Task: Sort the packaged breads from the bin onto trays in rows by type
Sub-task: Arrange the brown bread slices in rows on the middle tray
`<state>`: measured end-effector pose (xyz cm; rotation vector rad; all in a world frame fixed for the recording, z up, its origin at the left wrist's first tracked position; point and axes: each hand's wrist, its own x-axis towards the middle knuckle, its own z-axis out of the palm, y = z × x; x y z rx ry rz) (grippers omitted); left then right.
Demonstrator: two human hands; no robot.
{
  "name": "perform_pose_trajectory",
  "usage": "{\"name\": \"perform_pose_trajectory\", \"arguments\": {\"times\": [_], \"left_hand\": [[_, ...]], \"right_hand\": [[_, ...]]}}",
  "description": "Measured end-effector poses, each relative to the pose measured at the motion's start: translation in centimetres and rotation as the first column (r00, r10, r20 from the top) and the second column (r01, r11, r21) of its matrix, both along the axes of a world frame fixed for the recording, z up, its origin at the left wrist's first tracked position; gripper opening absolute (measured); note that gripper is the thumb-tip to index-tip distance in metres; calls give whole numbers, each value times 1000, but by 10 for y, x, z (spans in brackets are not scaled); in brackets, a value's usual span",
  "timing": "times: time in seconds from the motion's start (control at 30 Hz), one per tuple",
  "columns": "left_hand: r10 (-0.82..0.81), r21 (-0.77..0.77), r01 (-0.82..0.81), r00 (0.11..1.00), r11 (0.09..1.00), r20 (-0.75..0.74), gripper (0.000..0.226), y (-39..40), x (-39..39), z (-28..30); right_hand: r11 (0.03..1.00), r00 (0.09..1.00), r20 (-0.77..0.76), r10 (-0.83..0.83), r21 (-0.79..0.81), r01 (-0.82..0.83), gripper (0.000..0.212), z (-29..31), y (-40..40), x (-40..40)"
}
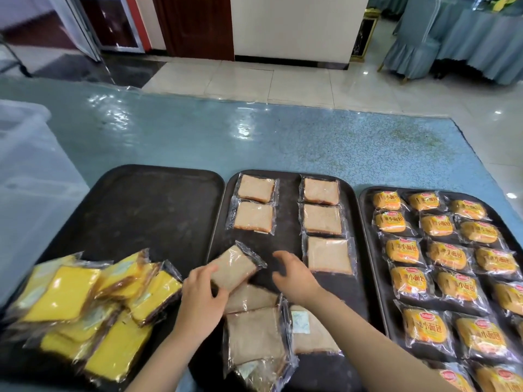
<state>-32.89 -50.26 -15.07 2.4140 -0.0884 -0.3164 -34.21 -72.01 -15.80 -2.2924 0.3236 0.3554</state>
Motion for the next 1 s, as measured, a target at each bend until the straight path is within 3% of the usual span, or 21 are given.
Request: {"name": "perform_pose_trajectory", "arguments": {"times": [0.2, 0.4, 0.57, 0.73, 1.0], "left_hand": [[68, -118, -96, 973, 988, -219, 59, 14, -12, -10], [19, -259, -92, 962, 961, -272, 62, 14, -15, -16], [-11, -292, -61, 971, 954, -237, 66, 8, -5, -19], [-74, -234, 40, 988, 971, -138, 61, -5, 16, -18], [-196, -168, 172, 971, 971, -138, 57, -15, 48, -31]], "right_hand": [[998, 996, -68, 64, -17, -65, 53, -5, 22, 26], [999, 997, -72, 40, 9, -40, 45, -12, 34, 22], [1000, 1000, 7, 1, 26, -1, 28, -9, 33, 6], [1000, 995, 103, 12, 25, -14, 28, -4, 30, -9], [994, 997, 24, 70, -85, -68, 30, -10, 33, -11]]}}
